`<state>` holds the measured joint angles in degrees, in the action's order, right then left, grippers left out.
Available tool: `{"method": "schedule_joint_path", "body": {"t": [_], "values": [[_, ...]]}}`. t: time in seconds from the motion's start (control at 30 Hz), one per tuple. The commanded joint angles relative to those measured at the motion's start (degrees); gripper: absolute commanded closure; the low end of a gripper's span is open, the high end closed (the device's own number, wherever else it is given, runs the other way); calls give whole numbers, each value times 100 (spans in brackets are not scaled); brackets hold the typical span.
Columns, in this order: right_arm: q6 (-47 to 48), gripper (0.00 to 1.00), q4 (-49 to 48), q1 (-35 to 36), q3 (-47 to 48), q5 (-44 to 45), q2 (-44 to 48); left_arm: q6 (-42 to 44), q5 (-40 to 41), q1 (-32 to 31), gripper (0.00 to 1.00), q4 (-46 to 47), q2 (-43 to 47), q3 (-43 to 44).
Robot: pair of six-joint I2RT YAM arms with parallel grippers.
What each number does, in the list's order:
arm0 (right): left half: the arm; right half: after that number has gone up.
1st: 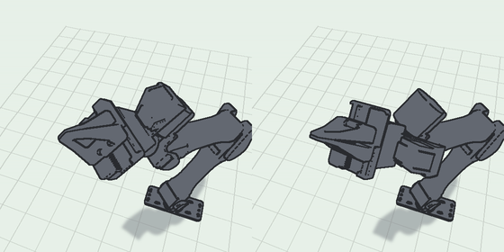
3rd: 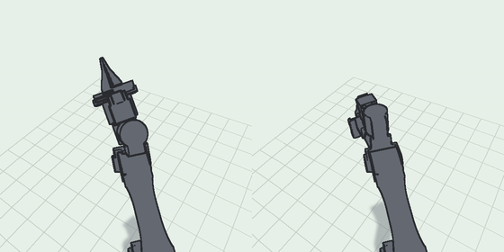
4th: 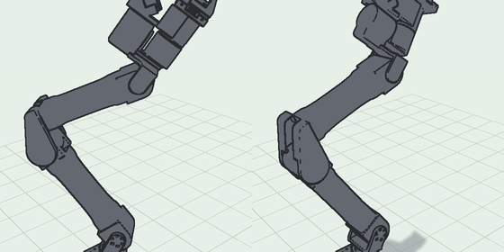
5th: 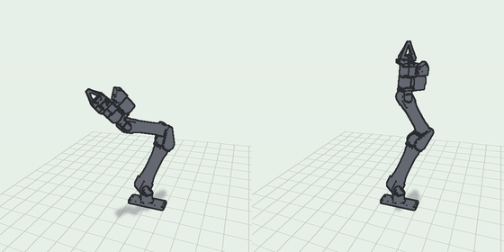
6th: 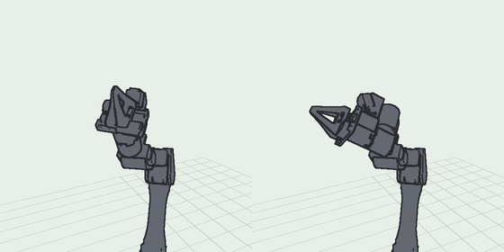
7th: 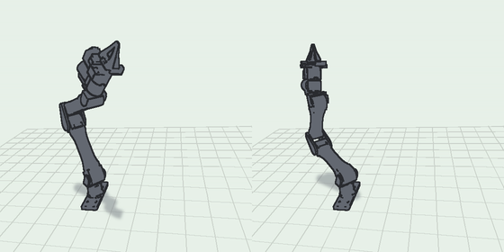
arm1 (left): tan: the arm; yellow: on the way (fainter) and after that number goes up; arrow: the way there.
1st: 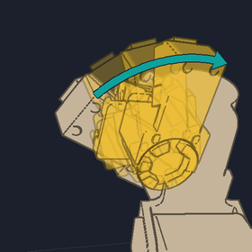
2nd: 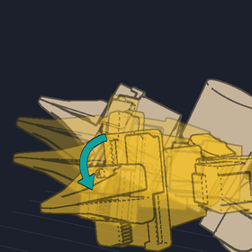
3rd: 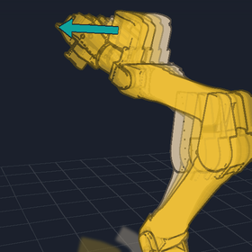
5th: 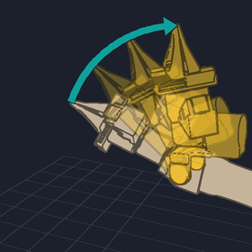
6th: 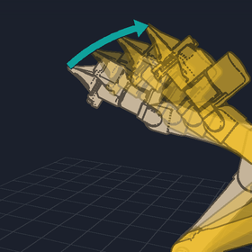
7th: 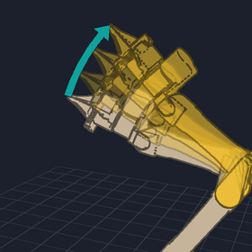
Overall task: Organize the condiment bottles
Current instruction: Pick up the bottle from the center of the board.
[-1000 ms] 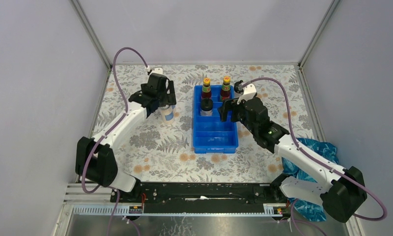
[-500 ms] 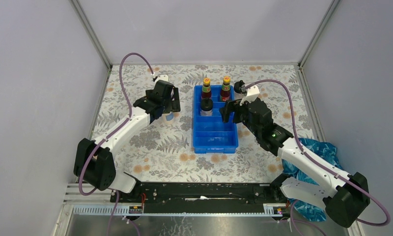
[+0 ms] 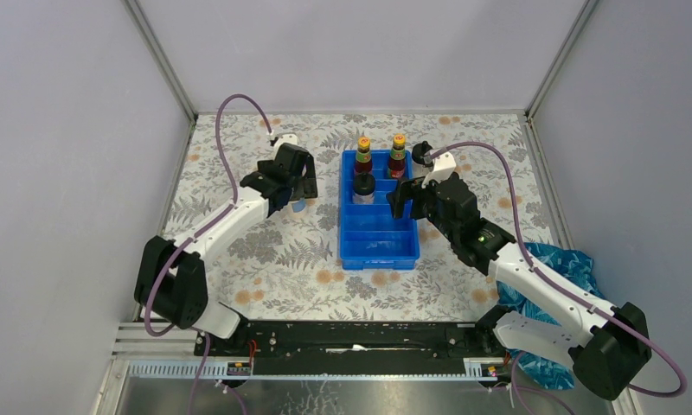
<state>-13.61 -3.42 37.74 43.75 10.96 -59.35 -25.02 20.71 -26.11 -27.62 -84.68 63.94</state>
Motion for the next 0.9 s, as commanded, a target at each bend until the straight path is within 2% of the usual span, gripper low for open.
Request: {"method": "schedule_joint_path", "body": {"t": [0.0,0.6,0.8,0.87], "values": [[-10,10,-140,-29,-2,-13,73,-116,229,-26,8,367,-120,-78],[-2,10,-185,-22,-59,-22,25,-178,536,-26,11,653,-257,-123],[-4,10,-182,-29,-68,-9,27,-188,596,-25,15,746,-293,-170],[-8,10,-177,-29,-74,-2,45,-188,592,-21,19,783,-302,-193]]}}
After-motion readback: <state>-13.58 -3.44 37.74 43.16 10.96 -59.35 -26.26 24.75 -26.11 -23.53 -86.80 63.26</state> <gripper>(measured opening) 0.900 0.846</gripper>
